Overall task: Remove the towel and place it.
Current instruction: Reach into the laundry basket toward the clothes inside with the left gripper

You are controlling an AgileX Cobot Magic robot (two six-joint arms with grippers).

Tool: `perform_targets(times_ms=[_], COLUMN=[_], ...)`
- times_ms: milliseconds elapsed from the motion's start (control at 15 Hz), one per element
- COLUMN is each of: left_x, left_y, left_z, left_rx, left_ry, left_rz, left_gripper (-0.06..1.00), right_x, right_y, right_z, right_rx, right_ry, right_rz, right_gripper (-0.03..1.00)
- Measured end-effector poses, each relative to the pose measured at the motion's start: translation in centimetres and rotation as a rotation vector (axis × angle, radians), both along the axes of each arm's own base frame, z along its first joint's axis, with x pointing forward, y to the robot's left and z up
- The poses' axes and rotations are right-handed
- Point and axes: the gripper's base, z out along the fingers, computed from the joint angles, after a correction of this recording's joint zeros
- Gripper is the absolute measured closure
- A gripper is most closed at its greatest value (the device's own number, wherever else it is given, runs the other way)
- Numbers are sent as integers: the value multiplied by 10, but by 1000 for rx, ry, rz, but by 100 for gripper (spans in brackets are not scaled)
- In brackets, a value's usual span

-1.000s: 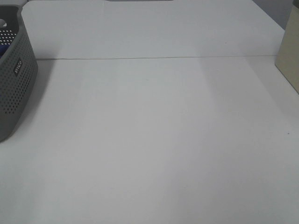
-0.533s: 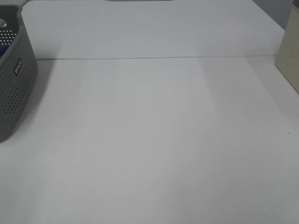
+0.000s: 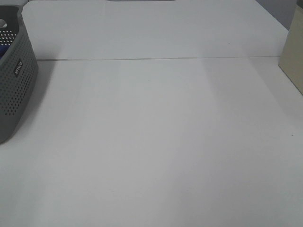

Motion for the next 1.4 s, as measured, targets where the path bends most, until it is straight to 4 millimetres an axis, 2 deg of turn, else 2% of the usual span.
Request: perform_targets(times_ms=[1400], left_x=[0], left_y=[0], left_z=[0], left_rx=[0], left_ry=[0], left_rz=[0], left_gripper=[-5], right_x=[0], right_y=[0], right_z=[0], right_rx=[0], right_ry=[0], right_rz=[0], right_gripper=[20])
